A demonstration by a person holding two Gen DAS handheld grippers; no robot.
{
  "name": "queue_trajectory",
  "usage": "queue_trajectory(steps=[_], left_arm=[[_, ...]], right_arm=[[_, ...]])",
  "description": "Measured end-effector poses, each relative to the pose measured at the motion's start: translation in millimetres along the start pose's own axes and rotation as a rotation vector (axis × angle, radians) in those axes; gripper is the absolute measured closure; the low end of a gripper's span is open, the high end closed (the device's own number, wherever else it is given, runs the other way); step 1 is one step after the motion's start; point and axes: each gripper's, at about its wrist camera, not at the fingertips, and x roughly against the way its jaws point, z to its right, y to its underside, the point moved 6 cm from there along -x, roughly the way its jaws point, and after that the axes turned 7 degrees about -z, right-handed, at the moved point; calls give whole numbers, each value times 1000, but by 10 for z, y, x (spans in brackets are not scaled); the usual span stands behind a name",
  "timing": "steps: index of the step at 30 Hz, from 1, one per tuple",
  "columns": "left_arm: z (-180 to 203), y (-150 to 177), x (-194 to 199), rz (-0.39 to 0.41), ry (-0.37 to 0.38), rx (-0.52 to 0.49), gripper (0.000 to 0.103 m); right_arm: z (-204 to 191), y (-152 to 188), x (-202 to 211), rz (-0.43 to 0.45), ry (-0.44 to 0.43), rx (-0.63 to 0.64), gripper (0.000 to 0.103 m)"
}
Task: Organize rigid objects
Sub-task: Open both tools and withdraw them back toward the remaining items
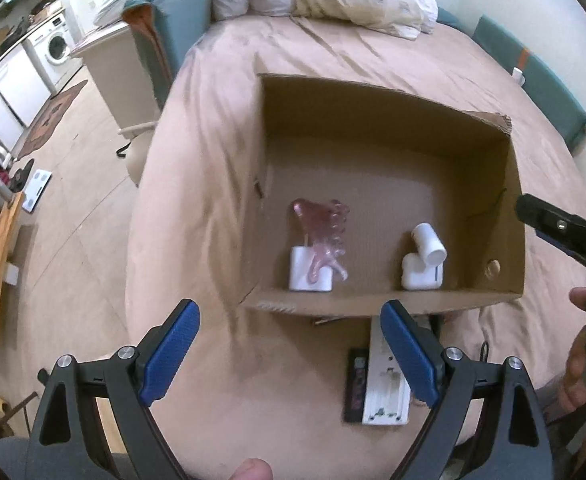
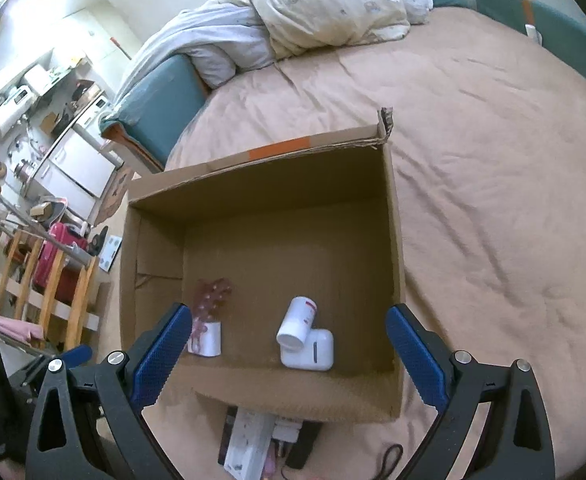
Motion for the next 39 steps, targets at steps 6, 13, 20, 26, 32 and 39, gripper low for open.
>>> queue_trajectory(steps=[6,13,20,26,32,39], left_arm=[[-137,122,49,4,-13,11,12],[-170,172,15,-1,-8,19,12],[-177,218,-185,-26,-10,22,12],[-275,295,-379,-48,-59,31,12],[-435,328,-441,-78,-37,92,12],[-469,362,-542,-123,-16,125,12]], right_arm=[[11,184,133,-14,-3,10,0],[25,445,202,-46,-26,11,0],[87,623,177,-92,-34,-13,0],[169,703,75,-139,-28,-49,0],[178,784,-93,-205,-27,-63,0],[239,879,-357,-309,-66,-146,0]])
